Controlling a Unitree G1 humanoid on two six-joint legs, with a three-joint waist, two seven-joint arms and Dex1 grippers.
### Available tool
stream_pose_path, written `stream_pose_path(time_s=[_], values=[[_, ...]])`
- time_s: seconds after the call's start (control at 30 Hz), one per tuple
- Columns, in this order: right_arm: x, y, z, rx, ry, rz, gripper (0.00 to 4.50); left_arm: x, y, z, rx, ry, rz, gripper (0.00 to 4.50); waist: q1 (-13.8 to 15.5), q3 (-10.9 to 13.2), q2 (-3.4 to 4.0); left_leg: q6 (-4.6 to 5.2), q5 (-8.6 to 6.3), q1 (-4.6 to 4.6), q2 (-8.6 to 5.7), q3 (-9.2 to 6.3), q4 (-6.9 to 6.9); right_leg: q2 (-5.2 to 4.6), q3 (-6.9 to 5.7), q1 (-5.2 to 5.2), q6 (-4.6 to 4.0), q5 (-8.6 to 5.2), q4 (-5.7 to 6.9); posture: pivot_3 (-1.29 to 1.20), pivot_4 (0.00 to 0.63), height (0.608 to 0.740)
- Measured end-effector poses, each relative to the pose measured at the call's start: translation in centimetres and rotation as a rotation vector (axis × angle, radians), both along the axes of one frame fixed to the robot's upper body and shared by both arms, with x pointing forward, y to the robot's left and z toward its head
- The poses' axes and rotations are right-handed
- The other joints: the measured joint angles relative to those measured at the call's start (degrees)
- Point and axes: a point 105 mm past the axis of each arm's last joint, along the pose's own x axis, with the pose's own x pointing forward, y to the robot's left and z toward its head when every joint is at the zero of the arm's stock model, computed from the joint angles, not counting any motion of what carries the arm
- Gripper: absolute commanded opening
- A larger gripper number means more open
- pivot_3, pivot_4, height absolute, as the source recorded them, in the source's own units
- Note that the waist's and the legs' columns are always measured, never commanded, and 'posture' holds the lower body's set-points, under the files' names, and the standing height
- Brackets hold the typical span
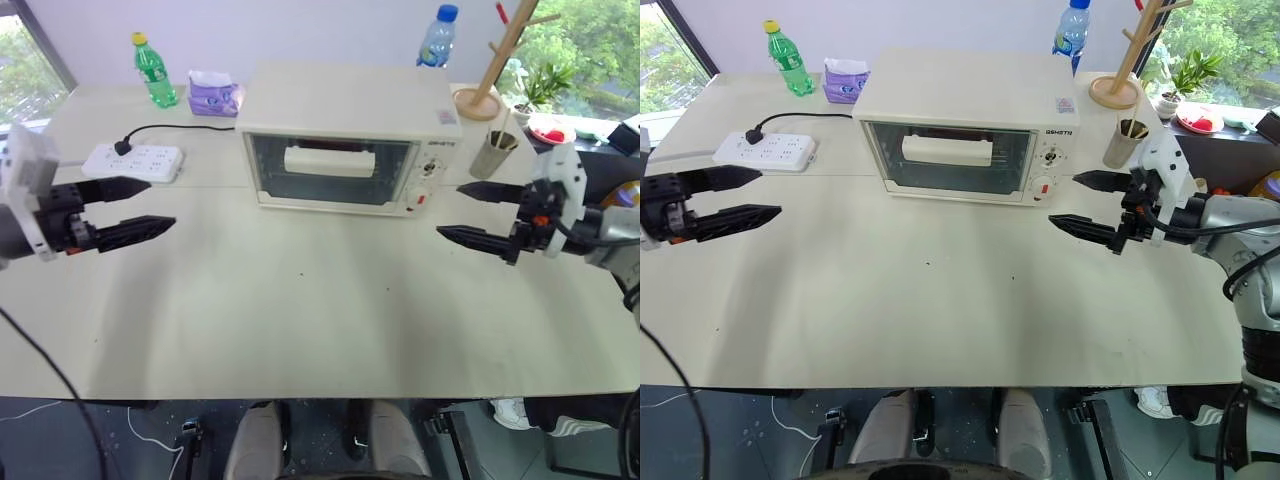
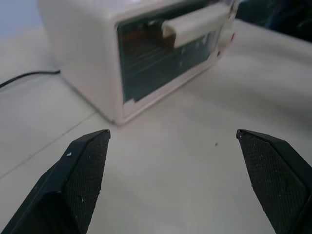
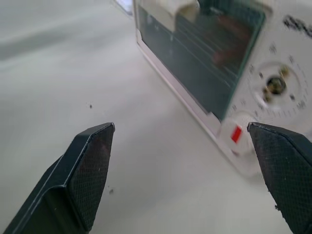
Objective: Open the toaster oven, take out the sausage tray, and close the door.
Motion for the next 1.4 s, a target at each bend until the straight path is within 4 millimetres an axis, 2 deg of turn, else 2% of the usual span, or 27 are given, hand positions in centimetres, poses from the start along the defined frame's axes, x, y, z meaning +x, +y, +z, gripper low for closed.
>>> stream_pose_path(time_s=[0.03,0.17,0.37,0.57,0.77,1.03,1.27,1.4], values=[[0.2,1.4,0.0,0.02,-0.008,0.034,4.5,0.2,-1.4,0.0,-0.01,-0.003,-0.054,4.41,0.0,0.0,0.0,-0.03,0.02,0.0,0.0,-0.01,0.01,0.01,0.0,0.01,0.0,0.0,0.01,0.0,0.15,0.722],[1.2,4.6,-0.6,0.079,-0.014,0.087,4.5,1.1,-4.8,-0.4,-0.011,0.01,-0.183,4.41,-0.1,0.0,-0.01,-0.05,0.04,-0.01,-0.02,-0.01,0.02,0.02,0.0,0.0,0.0,0.01,0.05,0.0,0.15,0.722],[2.9,7.6,-0.9,0.103,-0.041,0.115,4.5,2.2,-7.2,0.0,-0.006,0.003,-0.281,4.41,-0.1,0.0,-0.01,-0.05,0.04,-0.03,-0.02,-0.02,0.02,0.05,0.0,0.0,0.0,0.01,0.05,0.0,0.15,0.722],[4.5,7.9,-1.5,0.082,-0.042,0.09,4.5,2.7,-7.2,-0.2,0.0,0.004,-0.291,4.41,-0.1,0.0,0.0,-0.05,0.05,-0.03,-0.03,-0.03,0.02,0.04,0.0,-0.01,0.0,0.01,0.06,0.0,0.15,0.722],[5.0,8.7,-1.8,0.09,-0.039,0.109,4.5,2.8,-7.3,-0.2,0.006,0.003,-0.291,4.41,-0.2,0.0,0.0,-0.05,0.05,-0.03,-0.02,-0.05,0.02,0.05,0.0,0.0,0.0,0.01,0.07,0.0,0.15,0.722],[3.7,10.3,-1.4,0.09,-0.063,0.191,4.5,3.7,-7.0,-0.6,-0.009,0.004,-0.252,4.41,-0.1,0.0,0.0,-0.06,0.05,-0.03,-0.02,-0.08,0.02,0.05,0.0,0.0,0.01,0.01,0.1,0.0,0.15,0.722],[1.4,10.9,-3.0,0.1,-0.027,0.21,4.5,5.0,-7.2,-0.8,-0.031,0.01,-0.233,4.41,-0.2,0.0,0.0,-0.06,0.05,-0.03,-0.02,-0.08,0.03,0.07,0.0,-0.01,0.01,0.01,0.11,0.0,0.15,0.722],[0.8,11.1,-3.7,0.107,-0.013,0.189,4.5,5.8,-8.0,0.7,-0.077,-0.015,-0.247,4.41,-0.1,0.0,-0.03,-0.06,0.06,-0.03,-0.02,-0.1,0.03,0.09,0.0,0.0,0.01,0.01,0.11,0.0,0.15,0.722]])
